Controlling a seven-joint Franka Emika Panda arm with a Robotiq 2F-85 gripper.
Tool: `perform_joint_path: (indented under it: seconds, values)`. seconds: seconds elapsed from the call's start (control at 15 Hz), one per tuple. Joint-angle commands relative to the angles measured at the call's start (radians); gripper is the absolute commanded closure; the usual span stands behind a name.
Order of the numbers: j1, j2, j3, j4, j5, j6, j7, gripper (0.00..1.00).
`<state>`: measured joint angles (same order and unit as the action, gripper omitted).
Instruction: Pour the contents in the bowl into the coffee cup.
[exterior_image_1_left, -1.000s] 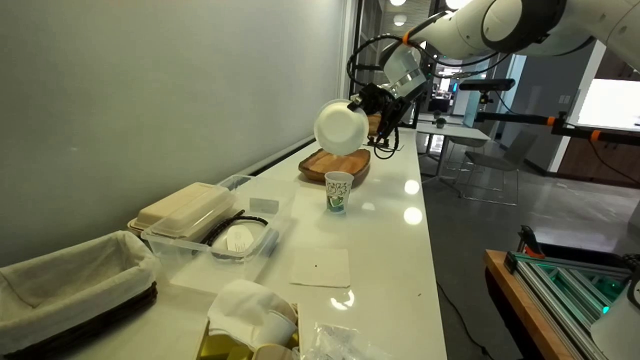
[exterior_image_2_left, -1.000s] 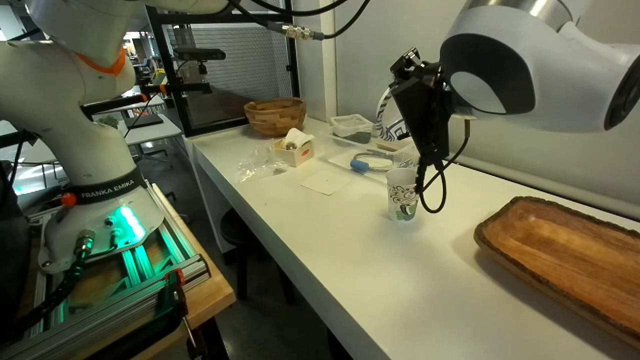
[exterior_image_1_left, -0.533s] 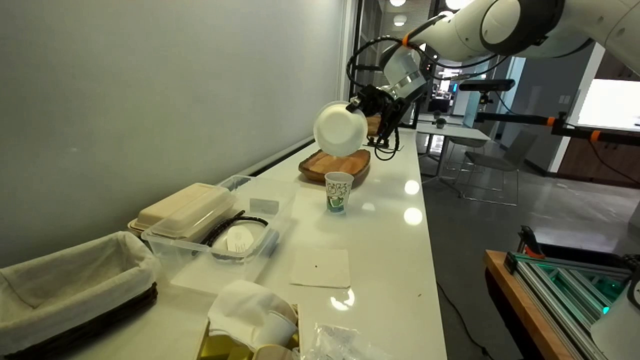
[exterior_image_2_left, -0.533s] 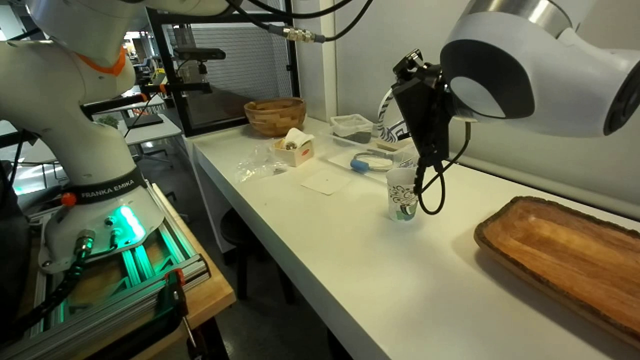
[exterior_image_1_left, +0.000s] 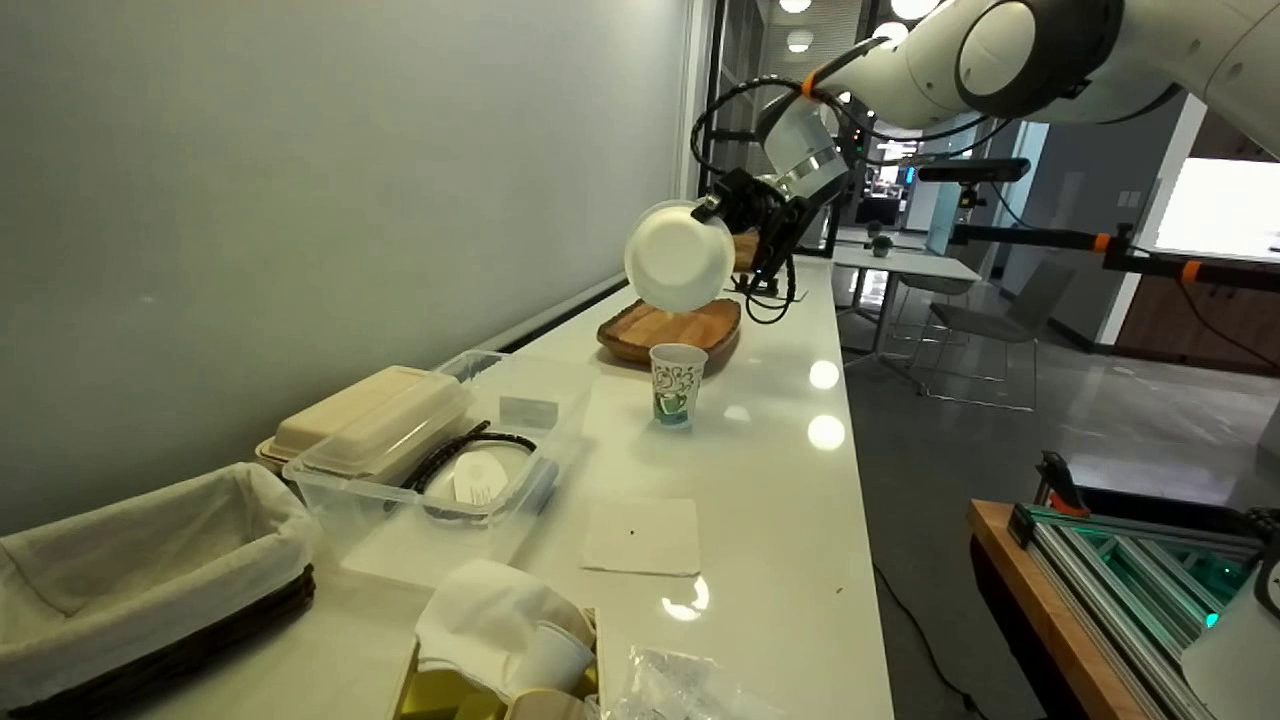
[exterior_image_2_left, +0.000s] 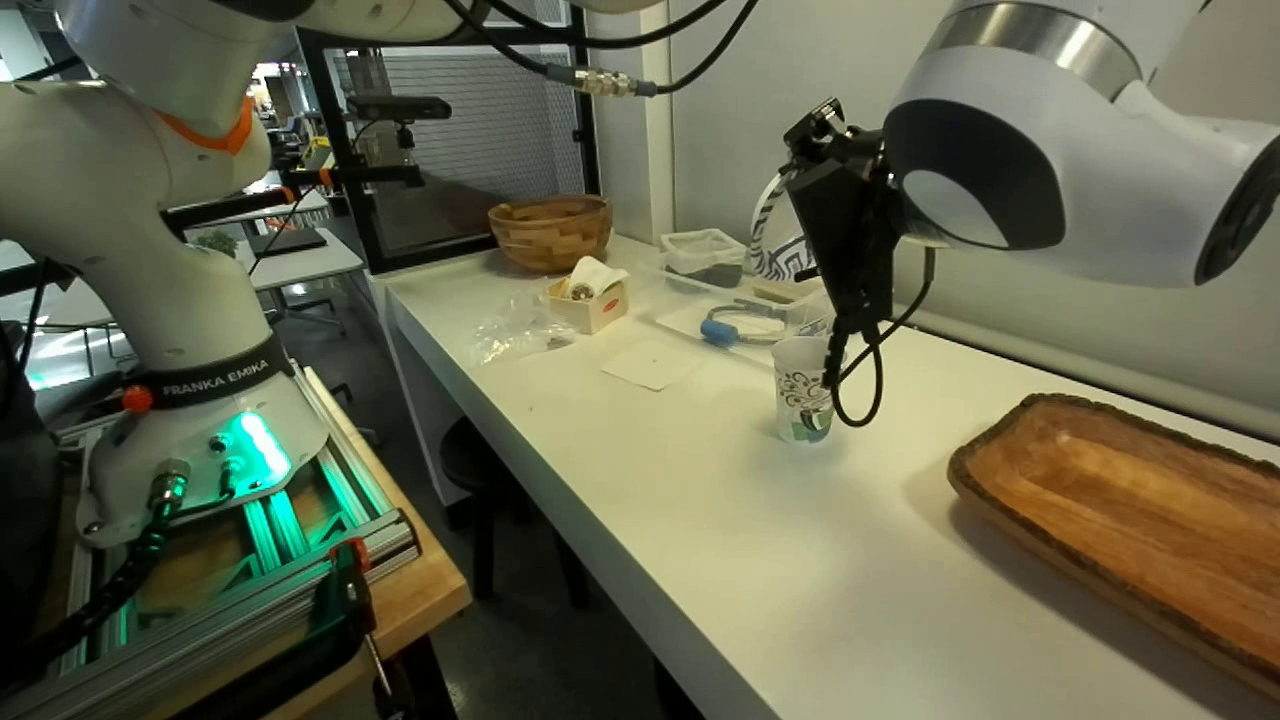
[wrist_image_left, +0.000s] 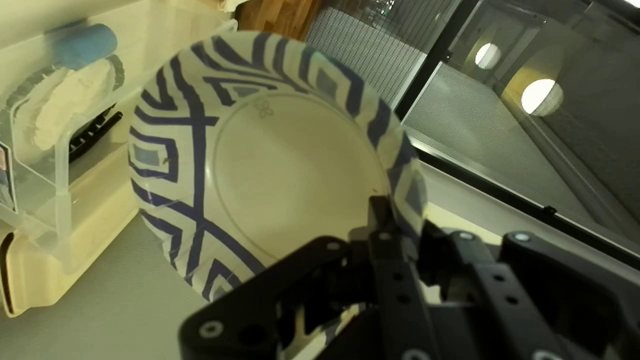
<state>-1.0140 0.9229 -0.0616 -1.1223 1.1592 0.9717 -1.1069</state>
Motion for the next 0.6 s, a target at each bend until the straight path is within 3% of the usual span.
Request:
perform_joint_path:
  seconds: [0.0, 0.2, 0.4, 0.47, 0.53]
  values:
    - [-0.044, 0.057, 0.041, 0.06, 0.071, -0.101, -0.002, 0.98]
    - [-0.058, 0.077, 0.046, 0.081, 0.107, -0.153, 0.014, 0.98]
    - [-0.048, 0.074, 0.019, 0.073, 0.102, -0.132, 0.045, 0.98]
    - [-0.033, 0.059, -0.006, 0.062, 0.083, -0.071, 0.037, 0.98]
    - [-0.047, 0.072, 0.013, 0.07, 0.101, -0.108, 0.057, 0.98]
